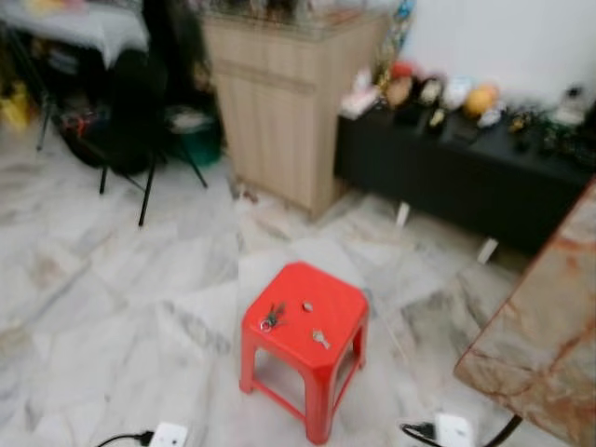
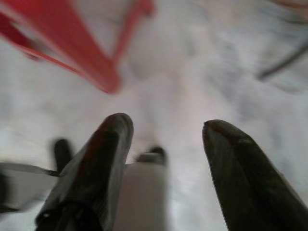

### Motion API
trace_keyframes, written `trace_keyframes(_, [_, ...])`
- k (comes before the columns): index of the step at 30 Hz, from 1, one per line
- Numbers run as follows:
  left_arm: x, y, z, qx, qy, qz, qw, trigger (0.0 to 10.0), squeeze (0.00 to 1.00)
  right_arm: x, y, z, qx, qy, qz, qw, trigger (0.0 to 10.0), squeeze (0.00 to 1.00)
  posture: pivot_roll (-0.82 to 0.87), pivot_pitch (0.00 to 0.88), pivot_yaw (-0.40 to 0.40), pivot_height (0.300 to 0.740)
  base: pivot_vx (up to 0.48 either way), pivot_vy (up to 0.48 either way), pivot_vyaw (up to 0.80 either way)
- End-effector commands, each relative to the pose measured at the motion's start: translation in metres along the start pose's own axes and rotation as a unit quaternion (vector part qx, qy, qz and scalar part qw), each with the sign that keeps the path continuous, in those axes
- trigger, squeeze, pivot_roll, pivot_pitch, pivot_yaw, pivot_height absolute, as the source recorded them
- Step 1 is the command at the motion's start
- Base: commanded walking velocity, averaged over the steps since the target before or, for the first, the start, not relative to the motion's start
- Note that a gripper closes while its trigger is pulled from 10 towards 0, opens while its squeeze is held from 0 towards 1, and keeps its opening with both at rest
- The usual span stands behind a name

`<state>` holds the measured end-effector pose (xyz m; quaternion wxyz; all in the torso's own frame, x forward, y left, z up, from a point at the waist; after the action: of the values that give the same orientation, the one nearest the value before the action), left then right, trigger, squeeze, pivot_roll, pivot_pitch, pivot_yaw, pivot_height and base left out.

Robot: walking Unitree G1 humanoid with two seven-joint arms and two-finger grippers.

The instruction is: Hang keys on a hook

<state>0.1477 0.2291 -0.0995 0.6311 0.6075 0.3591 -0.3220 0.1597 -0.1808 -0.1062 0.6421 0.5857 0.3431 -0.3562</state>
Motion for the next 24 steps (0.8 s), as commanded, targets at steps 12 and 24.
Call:
trace_keyframes(12, [0.002, -0.002, 0.010, 0.000, -0.004, -0.009, 1.000, 10.0, 0.00, -0.001, -0.002, 0.012, 0.010, -0.017, 0.001, 1.000, 10.0, 0.00, 0.02, 0.000, 0.003, 0.740, 0.000, 0.328, -0.05])
trace_keyframes(24, [-0.005, -0.008, -0.017, 0.000, 0.009, -0.013, 1.000, 10.0, 0.00, -0.001, -0.003, 0.012, 0.012, -0.017, 0.002, 1.000, 10.0, 0.00, 0.02, 0.000, 0.003, 0.740, 0.000, 0.321, -0.21])
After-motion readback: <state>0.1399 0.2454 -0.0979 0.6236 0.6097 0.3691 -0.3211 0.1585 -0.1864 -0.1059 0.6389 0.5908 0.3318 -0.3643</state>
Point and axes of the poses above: a point about 5 cm out from each wrist's last joint towards the gripper, its own x axis pointing out of the wrist towards the gripper, its own y axis along the axis of the wrist's last joint, z = x × y, the point moved 1 cm from there along x, pointing out of the wrist towards the gripper, and after that the axes turned 14 degrees about -x, right-handed, at the moved point
